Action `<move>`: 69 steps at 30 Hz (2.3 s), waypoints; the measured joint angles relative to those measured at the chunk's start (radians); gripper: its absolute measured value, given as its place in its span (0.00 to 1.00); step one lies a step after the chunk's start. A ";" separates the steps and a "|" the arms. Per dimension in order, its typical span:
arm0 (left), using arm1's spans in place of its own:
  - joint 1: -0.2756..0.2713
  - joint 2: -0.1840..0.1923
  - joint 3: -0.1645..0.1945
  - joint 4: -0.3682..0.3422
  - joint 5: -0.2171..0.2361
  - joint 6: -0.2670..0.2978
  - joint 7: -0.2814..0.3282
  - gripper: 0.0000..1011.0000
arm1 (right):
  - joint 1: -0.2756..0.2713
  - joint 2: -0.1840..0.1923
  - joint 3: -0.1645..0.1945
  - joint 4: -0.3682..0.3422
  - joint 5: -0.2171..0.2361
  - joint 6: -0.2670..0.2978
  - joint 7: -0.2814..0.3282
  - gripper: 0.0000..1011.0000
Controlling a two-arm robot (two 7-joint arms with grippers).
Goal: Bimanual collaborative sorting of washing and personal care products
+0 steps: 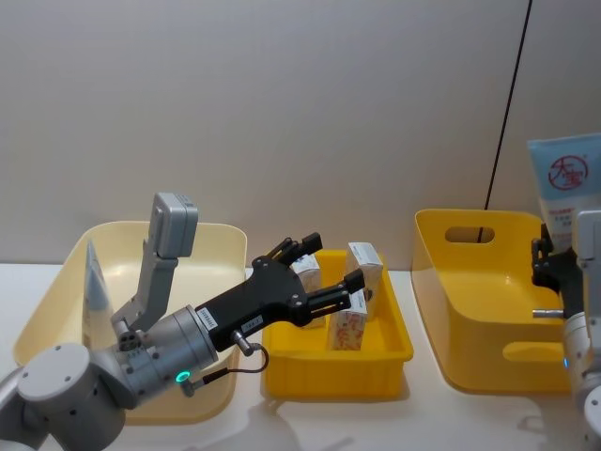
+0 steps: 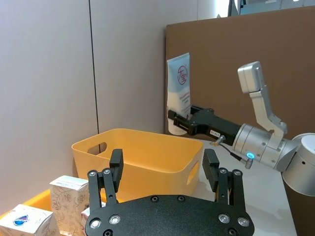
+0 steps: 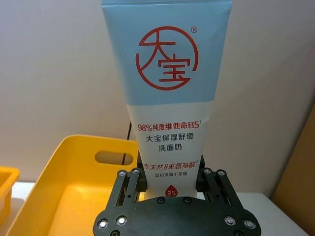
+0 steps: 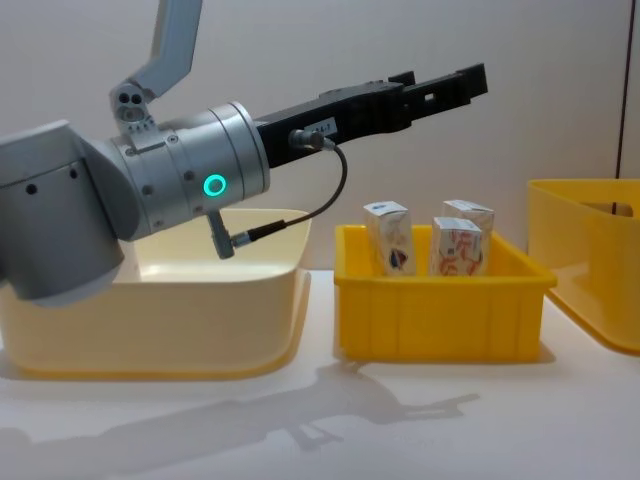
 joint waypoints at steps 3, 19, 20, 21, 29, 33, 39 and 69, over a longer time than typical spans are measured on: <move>0.000 0.000 0.000 0.000 0.000 0.000 0.000 0.99 | 0.002 -0.003 0.001 0.006 0.001 0.015 0.011 0.51; 0.000 0.000 0.000 0.000 0.000 0.000 0.000 0.99 | 0.015 -0.031 -0.005 0.031 0.007 0.106 0.050 0.51; 0.000 0.000 0.000 0.000 0.000 0.000 0.000 0.99 | 0.016 -0.035 -0.005 0.034 0.006 0.116 0.051 0.51; 0.000 0.000 0.000 0.000 0.000 0.000 0.000 0.99 | 0.017 -0.036 -0.005 0.036 0.006 0.120 0.051 0.51; 0.000 0.000 0.000 0.000 0.000 0.000 0.000 0.99 | 0.022 -0.049 -0.007 0.048 0.000 0.152 0.051 0.59; 0.000 0.000 0.000 0.000 0.000 0.000 0.000 0.99 | 0.024 -0.053 -0.007 0.053 -0.002 0.164 0.051 0.70; 0.000 0.000 0.000 0.000 0.000 0.000 0.000 0.99 | 0.026 -0.057 -0.008 0.056 -0.004 0.174 0.051 0.88; 0.000 0.000 0.000 0.000 0.000 0.000 0.000 0.99 | 0.029 -0.062 -0.008 0.062 -0.008 0.188 0.051 0.96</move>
